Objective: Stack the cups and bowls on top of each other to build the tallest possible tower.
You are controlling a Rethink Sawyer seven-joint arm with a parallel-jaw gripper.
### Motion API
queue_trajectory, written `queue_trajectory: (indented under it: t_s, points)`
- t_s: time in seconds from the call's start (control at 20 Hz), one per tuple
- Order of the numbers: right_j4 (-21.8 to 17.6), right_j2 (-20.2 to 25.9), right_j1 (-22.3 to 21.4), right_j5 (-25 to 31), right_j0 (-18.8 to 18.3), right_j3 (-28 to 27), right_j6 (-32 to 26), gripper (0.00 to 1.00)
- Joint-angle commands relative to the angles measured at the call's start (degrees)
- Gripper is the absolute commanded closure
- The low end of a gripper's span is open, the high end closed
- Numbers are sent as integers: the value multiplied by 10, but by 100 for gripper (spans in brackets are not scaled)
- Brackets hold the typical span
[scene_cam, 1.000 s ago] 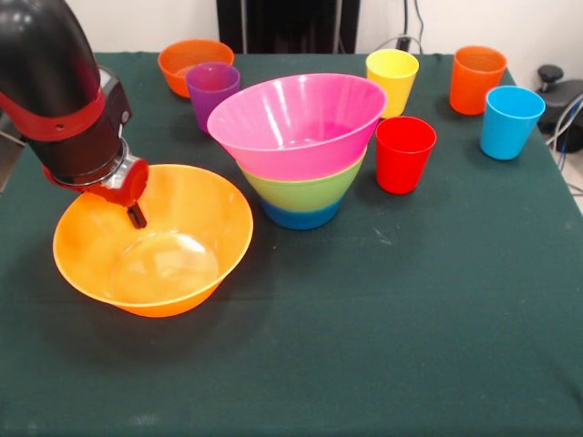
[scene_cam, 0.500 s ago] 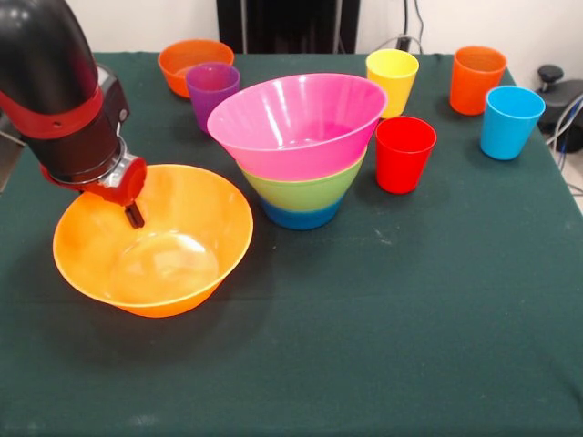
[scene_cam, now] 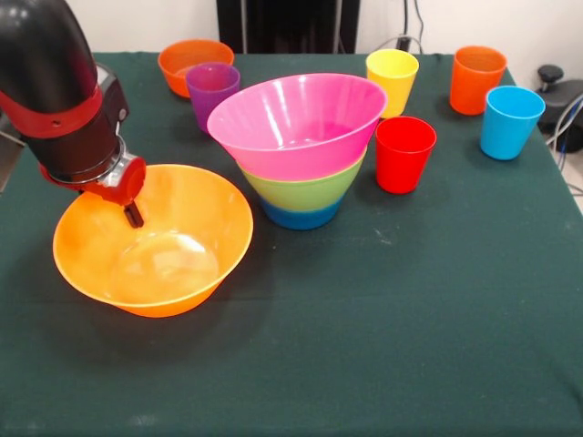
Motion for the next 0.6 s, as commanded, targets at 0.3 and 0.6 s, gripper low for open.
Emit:
queue_trajectory:
  t_s: [0.3,0.6]
  points:
    - [-41,29,-7,-3,28,9,-119,100]
    - [-39,39,-7,-20,20,16,-122,100]
